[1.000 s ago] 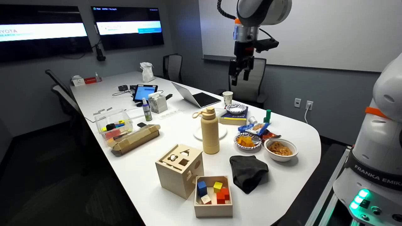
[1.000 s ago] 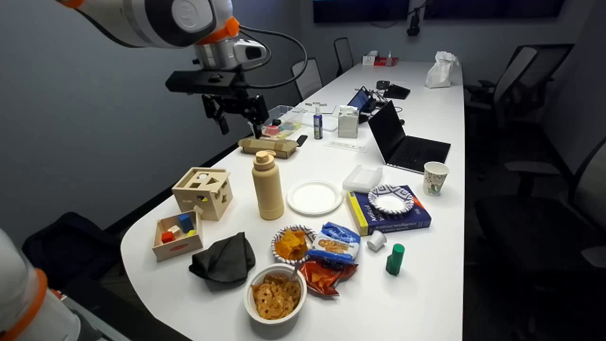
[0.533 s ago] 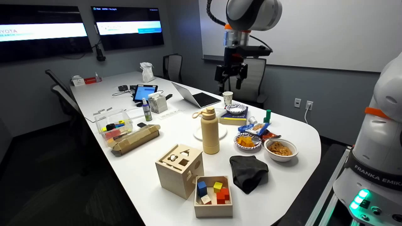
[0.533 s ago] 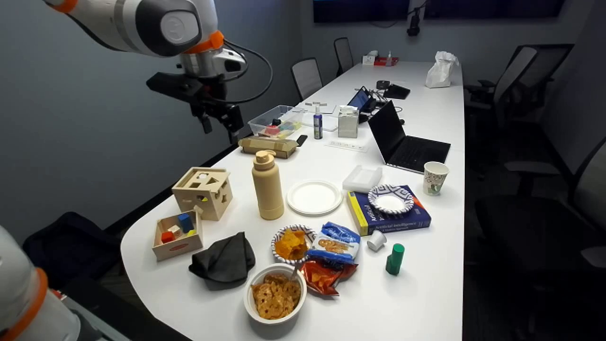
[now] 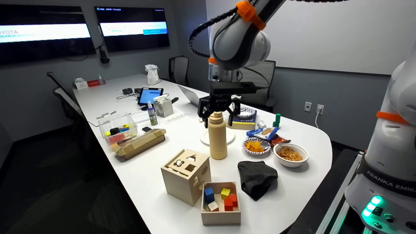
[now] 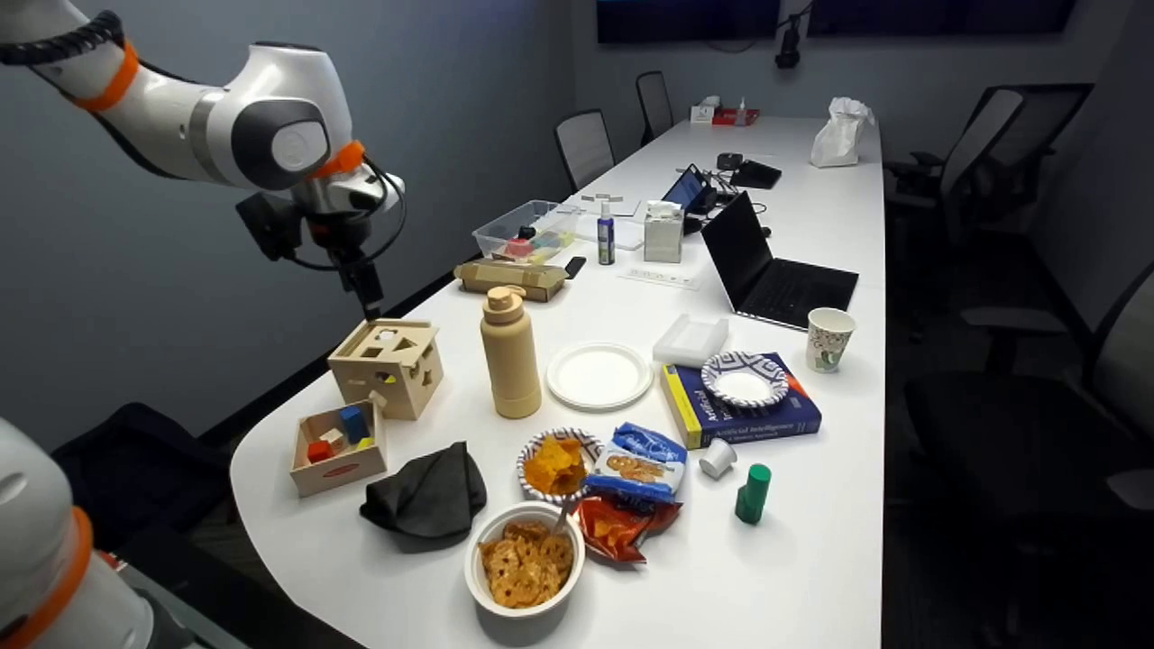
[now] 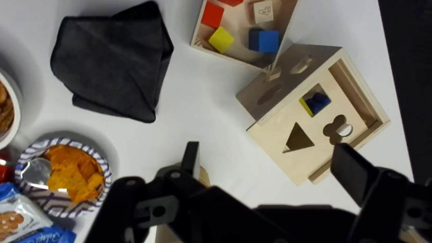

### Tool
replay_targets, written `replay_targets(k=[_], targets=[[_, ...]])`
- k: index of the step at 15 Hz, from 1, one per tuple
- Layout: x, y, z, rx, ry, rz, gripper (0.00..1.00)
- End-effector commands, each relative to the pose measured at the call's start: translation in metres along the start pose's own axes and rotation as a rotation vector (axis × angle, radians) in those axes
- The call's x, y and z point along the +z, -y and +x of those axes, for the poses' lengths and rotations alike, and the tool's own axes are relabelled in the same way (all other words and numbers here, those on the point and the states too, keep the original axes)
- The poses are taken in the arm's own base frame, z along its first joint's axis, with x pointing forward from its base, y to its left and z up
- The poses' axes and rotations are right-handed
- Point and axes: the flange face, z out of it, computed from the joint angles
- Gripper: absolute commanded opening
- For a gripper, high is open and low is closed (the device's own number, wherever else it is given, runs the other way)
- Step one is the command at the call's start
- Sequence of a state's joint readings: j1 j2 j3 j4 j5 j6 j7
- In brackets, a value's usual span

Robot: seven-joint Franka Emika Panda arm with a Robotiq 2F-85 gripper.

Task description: Remove the orange cube from the wooden box and put it inside the shape sorter

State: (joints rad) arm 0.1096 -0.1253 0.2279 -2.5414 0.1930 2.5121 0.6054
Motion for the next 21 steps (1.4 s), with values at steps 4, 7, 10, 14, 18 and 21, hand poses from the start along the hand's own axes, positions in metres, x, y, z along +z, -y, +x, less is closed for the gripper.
replay_targets(k=[4,7,10,14,18,21], targets=[[0.076,0.013,-0.012,0.23,0.071,-0.027,1.0],[0.107,0.013,-0.027,0.291,0.118,-0.03,1.0],[0.134,0.007,-0.033,0.323,0.132,-0.021,1.0],[0.144,0.003,-0.032,0.33,0.148,-0.012,1.0],[0.157,-0.002,-0.031,0.342,0.15,-0.006,1.0],[0.159,0.002,-0.03,0.339,0.164,-0.01,1.0]])
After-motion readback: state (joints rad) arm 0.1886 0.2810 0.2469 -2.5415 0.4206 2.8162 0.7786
